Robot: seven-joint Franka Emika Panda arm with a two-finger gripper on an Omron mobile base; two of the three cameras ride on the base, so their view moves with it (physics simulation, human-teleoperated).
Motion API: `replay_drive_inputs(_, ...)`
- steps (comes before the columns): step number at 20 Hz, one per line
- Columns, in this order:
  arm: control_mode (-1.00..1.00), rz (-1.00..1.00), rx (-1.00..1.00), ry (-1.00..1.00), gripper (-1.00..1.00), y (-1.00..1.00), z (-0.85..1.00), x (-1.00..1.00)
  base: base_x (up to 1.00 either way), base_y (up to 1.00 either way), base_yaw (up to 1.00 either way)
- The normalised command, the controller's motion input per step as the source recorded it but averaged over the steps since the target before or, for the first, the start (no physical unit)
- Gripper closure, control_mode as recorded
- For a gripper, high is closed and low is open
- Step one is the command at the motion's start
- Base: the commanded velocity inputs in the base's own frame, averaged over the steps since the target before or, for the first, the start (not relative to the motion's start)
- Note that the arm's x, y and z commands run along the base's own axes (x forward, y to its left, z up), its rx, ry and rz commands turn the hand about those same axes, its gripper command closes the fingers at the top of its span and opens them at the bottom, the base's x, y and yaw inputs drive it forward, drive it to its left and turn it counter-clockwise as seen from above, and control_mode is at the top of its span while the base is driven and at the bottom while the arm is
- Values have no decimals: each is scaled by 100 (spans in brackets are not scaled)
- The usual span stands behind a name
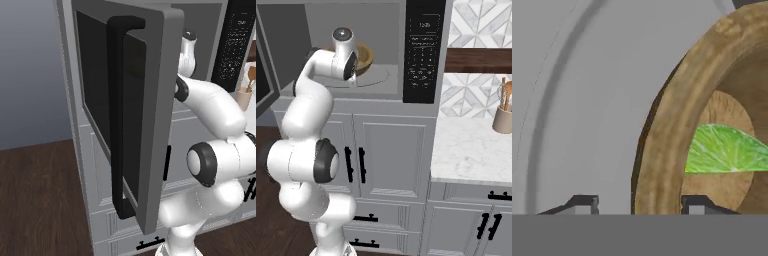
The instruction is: Pick the lemon wedge from the sink and place it in the bowl. Then pick the bowl and place it in the microwave. Then close the microwave door and press the start button.
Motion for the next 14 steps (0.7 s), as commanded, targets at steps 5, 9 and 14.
replay_drive_inputs(5,-100,2,0,-2,-100,-2,-17,-87,0,0,0)
replay_drive_inputs(9,-100,0,0,-10,-100,-8,-2,-100,0,0,0)
replay_drive_inputs(14,-100,0,0,-13,-100,-6,10,-85,0,0,0)
